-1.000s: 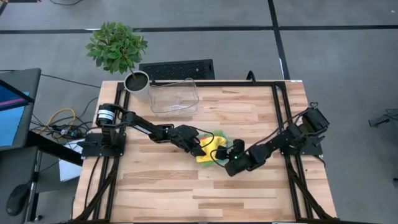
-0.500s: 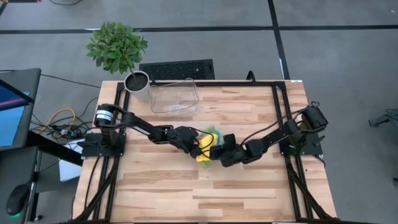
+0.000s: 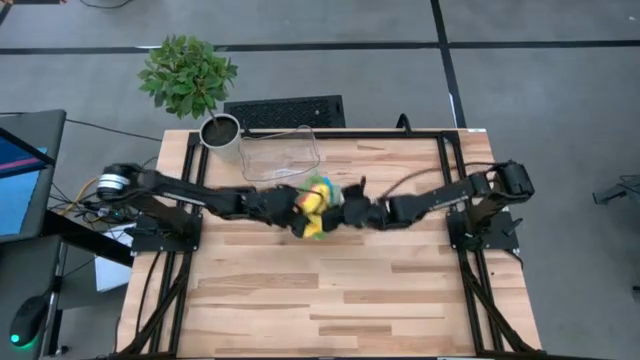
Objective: Fold microfiber towels
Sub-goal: Put the stacked microfiber cloths into the transparent bin
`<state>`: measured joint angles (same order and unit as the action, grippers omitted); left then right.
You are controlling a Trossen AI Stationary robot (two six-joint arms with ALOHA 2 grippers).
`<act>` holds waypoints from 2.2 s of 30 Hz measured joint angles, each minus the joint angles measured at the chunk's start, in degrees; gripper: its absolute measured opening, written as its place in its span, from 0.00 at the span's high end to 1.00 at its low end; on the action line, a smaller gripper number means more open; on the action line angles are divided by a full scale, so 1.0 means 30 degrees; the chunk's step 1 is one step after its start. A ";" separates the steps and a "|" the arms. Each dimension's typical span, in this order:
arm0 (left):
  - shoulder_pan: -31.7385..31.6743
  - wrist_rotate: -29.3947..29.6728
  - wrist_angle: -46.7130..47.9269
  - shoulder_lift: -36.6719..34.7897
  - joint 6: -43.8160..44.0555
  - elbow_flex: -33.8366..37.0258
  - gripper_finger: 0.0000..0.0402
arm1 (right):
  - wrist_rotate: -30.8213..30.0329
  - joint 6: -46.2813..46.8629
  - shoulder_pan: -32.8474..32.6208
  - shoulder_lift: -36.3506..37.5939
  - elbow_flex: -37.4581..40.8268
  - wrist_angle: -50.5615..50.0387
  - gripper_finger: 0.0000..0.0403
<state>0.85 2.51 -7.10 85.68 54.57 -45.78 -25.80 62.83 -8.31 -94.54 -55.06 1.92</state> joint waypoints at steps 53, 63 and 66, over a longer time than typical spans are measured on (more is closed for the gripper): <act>-1.3061 -0.1604 0.8575 -0.2293 -0.6707 -0.0086 0.65 | 0.9623 -0.7977 1.0134 -1.1373 -1.7125 -0.6674 0.54; -1.3074 -0.1608 0.9386 -0.2511 -0.6754 -0.0056 0.28 | 0.9613 -0.8520 1.0155 -1.1366 -1.7118 -0.8021 0.26; -1.3118 -0.1611 0.9564 -0.2726 -0.6818 -0.0060 0.24 | 0.9616 -0.8623 1.0163 -1.1356 -1.7118 -0.8361 0.24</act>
<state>-38.50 -2.33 21.59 77.51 34.11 -45.96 3.05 36.96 22.17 -128.61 -106.41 -23.17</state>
